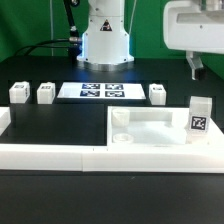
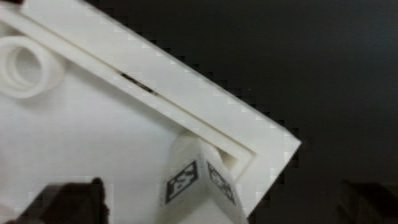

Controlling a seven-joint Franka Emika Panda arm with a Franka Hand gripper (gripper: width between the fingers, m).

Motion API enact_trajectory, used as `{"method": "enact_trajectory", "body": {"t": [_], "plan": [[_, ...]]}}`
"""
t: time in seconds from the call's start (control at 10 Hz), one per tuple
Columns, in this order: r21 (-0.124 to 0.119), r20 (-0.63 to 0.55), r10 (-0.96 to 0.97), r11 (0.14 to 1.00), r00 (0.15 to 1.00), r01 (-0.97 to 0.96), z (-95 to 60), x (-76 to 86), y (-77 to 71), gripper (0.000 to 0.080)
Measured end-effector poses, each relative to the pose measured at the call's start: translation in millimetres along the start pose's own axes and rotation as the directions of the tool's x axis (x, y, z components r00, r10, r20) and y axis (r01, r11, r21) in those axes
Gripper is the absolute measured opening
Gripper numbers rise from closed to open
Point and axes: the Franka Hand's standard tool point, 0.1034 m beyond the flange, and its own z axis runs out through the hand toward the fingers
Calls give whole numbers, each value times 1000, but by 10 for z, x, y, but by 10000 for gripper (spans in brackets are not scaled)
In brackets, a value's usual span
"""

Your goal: Assemble square table

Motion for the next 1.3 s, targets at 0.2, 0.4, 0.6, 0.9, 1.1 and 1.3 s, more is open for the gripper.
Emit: {"method": "enact_trajectory", "body": {"t": [0.2, 0.4, 0.6, 0.9, 1.1, 1.3], "plan": [[-73, -27, -302, 951, 953, 299, 80, -171, 162, 649], [-77, -21, -405, 912, 914, 403, 81, -138, 167, 649], [-80, -11, -505, 861, 863, 503, 87, -136, 173, 649], [-85, 29, -710, 699, 703, 710, 241, -323, 500, 649], [-92, 96, -834, 536, 543, 839, 427, -422, 1090, 648], [-107, 101, -887, 440, 450, 892, 552, -646, 1251, 649]]}}
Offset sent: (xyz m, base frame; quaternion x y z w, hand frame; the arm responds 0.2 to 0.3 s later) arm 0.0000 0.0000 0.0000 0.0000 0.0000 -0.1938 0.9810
